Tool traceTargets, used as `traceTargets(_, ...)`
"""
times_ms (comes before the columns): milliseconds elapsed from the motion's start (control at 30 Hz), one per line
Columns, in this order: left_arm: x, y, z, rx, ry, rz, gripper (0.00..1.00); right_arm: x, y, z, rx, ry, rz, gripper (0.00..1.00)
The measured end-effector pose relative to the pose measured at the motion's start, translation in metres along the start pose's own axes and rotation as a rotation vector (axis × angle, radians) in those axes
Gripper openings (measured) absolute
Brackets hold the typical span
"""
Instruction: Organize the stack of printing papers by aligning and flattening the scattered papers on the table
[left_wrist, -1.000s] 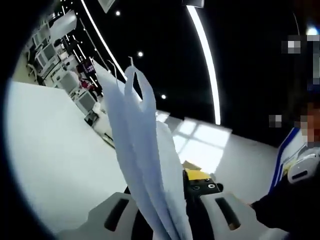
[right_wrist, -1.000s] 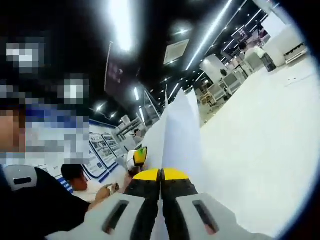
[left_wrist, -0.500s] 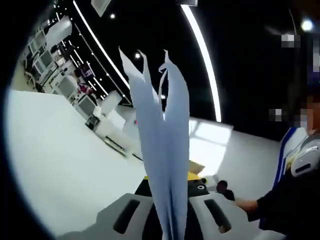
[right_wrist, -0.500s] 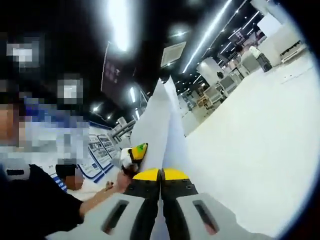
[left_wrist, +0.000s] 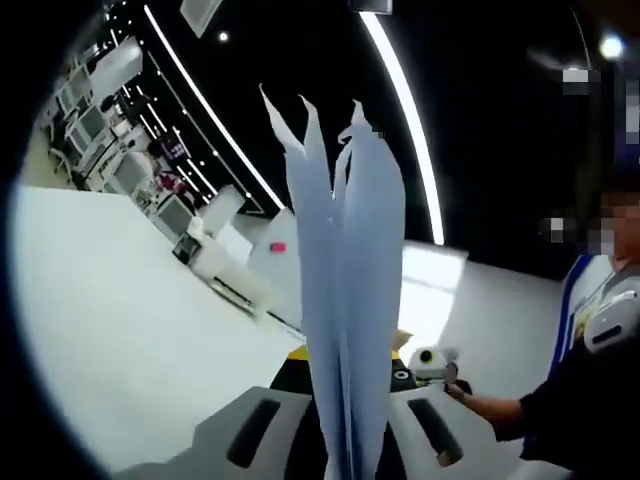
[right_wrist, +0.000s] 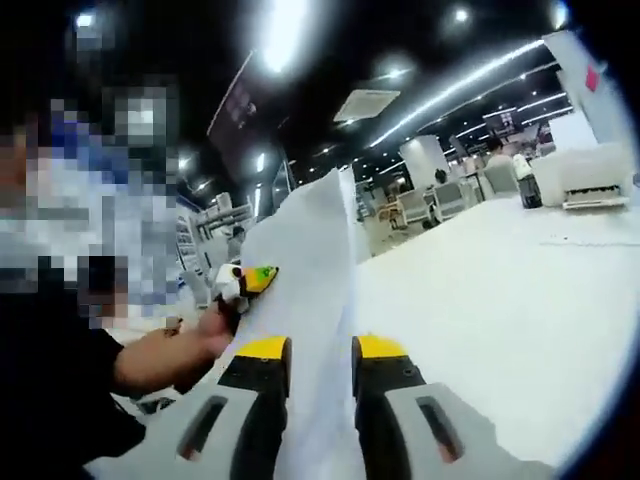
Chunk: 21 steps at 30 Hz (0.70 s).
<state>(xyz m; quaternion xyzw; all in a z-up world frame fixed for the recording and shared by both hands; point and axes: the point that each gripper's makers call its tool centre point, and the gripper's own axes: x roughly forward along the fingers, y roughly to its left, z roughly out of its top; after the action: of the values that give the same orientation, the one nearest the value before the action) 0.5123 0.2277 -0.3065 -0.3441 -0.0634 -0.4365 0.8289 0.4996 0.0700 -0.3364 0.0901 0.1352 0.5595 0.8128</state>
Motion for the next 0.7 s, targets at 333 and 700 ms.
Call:
traceTargets(333, 0.000, -0.001, -0.002, -0.001, 0.001, 0.007, 0.06, -0.041, -0.002, 0.004, -0.201, 0.058, -0.102, 0.33)
traceTargets(700, 0.001, -0.003, -0.005, -0.014, 0.007, 0.006, 0.06, -0.108, -0.028, 0.008, -0.188, 0.033, -0.254, 0.49)
